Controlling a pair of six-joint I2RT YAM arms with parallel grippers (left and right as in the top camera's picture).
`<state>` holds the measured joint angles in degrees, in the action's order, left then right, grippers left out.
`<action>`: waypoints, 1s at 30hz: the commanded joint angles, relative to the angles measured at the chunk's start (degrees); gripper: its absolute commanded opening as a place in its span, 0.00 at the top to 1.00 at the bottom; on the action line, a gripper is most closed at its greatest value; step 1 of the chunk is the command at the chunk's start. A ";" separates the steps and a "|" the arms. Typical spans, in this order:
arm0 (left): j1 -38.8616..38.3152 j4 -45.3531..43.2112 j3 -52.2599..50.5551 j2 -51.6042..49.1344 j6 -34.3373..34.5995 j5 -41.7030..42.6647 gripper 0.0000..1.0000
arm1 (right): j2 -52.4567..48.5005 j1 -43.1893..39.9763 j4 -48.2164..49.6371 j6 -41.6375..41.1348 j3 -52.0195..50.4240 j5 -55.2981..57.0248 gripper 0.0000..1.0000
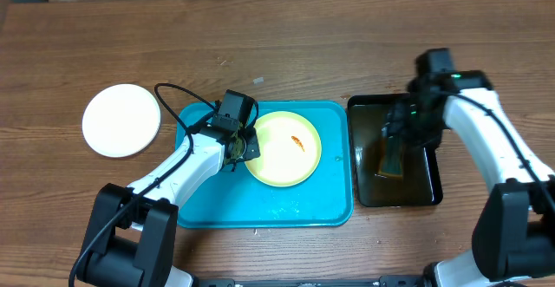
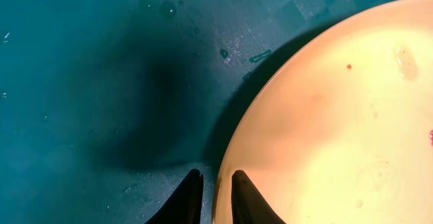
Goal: Clean dirty plates on tray and stack at the side
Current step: 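Reach the right gripper into the black tray and grasp the sponge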
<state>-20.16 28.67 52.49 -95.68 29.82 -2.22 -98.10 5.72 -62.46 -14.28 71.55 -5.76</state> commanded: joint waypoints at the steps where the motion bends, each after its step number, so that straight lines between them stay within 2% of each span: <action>1: 0.26 -0.22 1.14 0.11 -0.04 -0.26 0.82 | 0.79 5.31 1.14 0.52 -3.56 7.61 0.24; 5: 0.26 -0.17 1.14 0.11 -0.04 -0.26 0.82 | 0.74 8.50 5.33 -4.02 -9.62 12.59 0.22; 8: 0.26 -0.20 1.14 0.11 -0.04 -0.28 0.81 | 0.74 8.57 8.63 -5.53 -13.77 12.31 0.26; 10: 0.26 -0.22 1.14 0.11 -0.04 -0.28 0.81 | 0.72 8.57 9.88 -5.49 -15.45 12.33 0.40; 13: 0.26 -0.22 1.14 0.11 -0.04 -0.28 0.81 | 0.74 8.59 11.37 -5.49 -16.90 12.13 0.96; 16: 0.26 -0.22 1.14 0.11 -0.04 -0.31 0.79 | 0.74 8.57 11.19 -5.49 -16.81 12.15 0.96; 17: 0.26 -0.24 1.14 0.11 -0.04 -0.31 0.77 | 0.74 8.57 11.19 -5.46 -16.50 12.15 0.91; 18: 0.26 -0.26 1.14 0.11 -0.04 -0.31 0.76 | 0.74 8.37 11.19 -5.46 -16.17 12.15 0.47; 19: 0.26 -0.26 1.14 0.11 -0.04 -0.31 0.74 | 0.74 8.17 11.21 -5.44 -15.76 12.20 0.23; 20: 0.26 -0.28 1.14 0.11 -0.04 -0.31 0.73 | 0.74 7.78 11.23 -5.40 -14.99 12.35 0.16; 24: 0.26 -0.31 1.14 0.11 -0.04 -0.31 0.73 | 0.74 6.27 14.47 -5.38 -14.05 13.73 0.14; 26: 0.26 -0.26 1.14 0.11 -0.04 -0.31 0.73 | 0.72 5.55 16.13 -5.25 -14.12 13.68 0.17; 27: 0.26 -0.26 1.14 0.11 -0.04 -0.31 0.73 | 0.72 5.33 16.57 -5.25 -14.14 13.66 0.25; 28: 0.26 -0.26 1.14 0.11 -0.07 -0.31 0.72 | 0.70 5.14 16.96 -5.25 -14.16 13.60 0.38; 29: 0.26 -0.28 1.14 0.11 -0.07 -0.31 0.72 | 0.68 5.14 17.20 -5.25 -14.16 13.42 0.53; 30: 0.26 -0.28 1.14 0.11 -0.04 -0.33 0.72 | 0.68 5.14 17.27 -5.25 -14.16 13.27 0.74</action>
<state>-20.16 28.64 52.53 -95.68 29.82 -2.22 -98.08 11.07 -45.52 -19.40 56.16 6.85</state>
